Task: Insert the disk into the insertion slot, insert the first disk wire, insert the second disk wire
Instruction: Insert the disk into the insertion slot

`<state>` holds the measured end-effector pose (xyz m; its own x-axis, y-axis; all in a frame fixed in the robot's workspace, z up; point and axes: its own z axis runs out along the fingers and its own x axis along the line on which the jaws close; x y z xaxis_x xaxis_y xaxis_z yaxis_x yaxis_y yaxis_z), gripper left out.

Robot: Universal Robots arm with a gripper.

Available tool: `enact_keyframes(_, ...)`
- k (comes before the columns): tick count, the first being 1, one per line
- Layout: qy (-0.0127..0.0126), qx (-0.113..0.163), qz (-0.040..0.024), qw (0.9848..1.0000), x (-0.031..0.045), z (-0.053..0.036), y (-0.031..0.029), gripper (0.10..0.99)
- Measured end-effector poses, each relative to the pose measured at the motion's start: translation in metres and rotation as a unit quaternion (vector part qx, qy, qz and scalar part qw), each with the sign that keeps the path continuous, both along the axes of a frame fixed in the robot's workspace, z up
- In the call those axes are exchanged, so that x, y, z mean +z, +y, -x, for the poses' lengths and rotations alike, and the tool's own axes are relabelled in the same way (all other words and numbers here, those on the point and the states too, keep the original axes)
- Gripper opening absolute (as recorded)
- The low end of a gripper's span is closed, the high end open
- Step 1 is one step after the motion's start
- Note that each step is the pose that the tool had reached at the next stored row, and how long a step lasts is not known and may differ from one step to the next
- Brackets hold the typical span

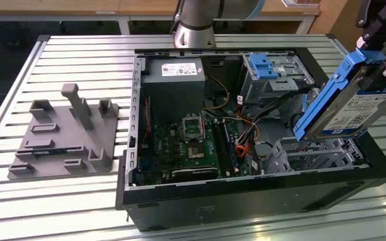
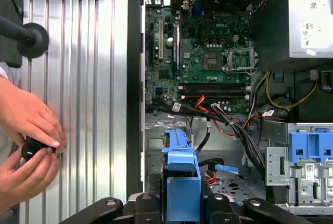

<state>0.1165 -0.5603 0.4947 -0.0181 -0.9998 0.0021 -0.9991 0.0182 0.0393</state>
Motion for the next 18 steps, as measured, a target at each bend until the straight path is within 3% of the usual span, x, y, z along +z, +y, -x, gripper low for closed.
enact_keyframes(11,0.0,0.0,-0.0306,0.9995,-0.0001,0.0,-0.0016,0.365)
enact_keyframes(18,0.0,0.0,-0.032,0.9995,-0.0001,0.0,-0.0017,0.365)
